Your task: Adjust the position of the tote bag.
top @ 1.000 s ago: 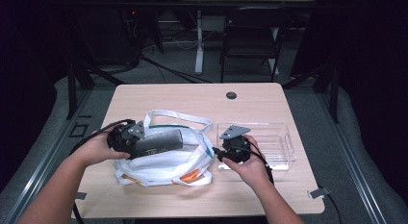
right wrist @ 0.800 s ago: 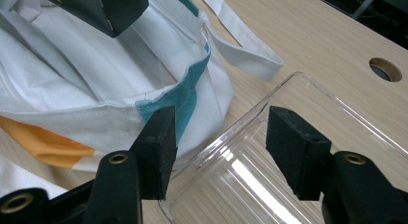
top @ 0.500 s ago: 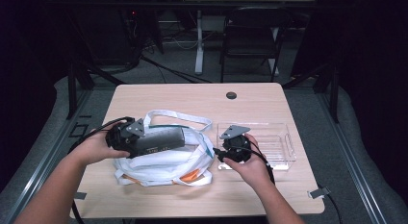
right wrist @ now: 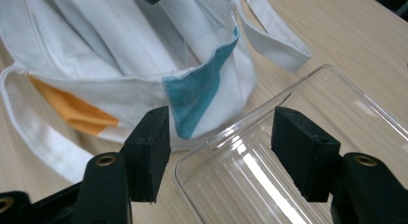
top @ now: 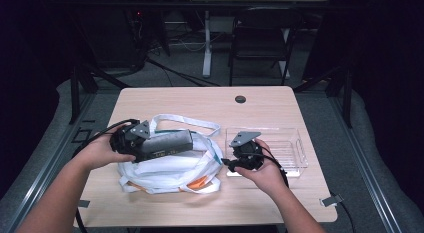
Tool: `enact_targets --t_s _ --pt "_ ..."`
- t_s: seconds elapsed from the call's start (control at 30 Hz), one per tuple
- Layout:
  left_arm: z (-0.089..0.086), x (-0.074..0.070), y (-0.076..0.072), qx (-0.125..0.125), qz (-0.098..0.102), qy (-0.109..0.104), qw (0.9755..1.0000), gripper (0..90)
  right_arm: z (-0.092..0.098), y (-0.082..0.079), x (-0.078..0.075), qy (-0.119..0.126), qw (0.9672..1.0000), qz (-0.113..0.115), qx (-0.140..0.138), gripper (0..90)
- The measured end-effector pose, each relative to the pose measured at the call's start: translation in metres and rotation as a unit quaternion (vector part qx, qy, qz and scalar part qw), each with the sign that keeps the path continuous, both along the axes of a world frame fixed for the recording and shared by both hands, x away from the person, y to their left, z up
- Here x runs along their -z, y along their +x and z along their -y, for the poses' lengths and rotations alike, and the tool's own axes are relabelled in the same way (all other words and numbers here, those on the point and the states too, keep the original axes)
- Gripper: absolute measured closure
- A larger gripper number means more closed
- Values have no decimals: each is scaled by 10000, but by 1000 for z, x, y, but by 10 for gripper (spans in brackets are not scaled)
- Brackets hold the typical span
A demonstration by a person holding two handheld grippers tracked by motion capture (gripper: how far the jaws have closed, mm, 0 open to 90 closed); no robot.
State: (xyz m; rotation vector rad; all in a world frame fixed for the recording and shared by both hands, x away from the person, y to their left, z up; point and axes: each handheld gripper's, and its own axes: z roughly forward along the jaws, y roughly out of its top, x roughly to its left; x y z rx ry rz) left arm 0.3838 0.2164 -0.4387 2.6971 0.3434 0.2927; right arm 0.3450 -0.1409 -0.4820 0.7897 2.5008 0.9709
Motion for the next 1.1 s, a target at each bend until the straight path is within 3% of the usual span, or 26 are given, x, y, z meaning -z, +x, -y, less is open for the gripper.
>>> enact_targets --t_s 0.27,0.57,0.97,1.1 --pt "7 -5 3 50 -8 -123 9999 428 9 4 -22 -89 9996 -169 -223 386" --pt "14 -14 5 68 -3 -95 9999 428 15 10 -37 -295 9972 -372 -579 386" --pt "30 -22 6 186 62 -126 9997 428 21 11 -48 -926 9906 -396 -926 384" --pt "35 -22 8 209 59 -135 9997 428 23 13 -51 -1024 9896 -369 -943 384"
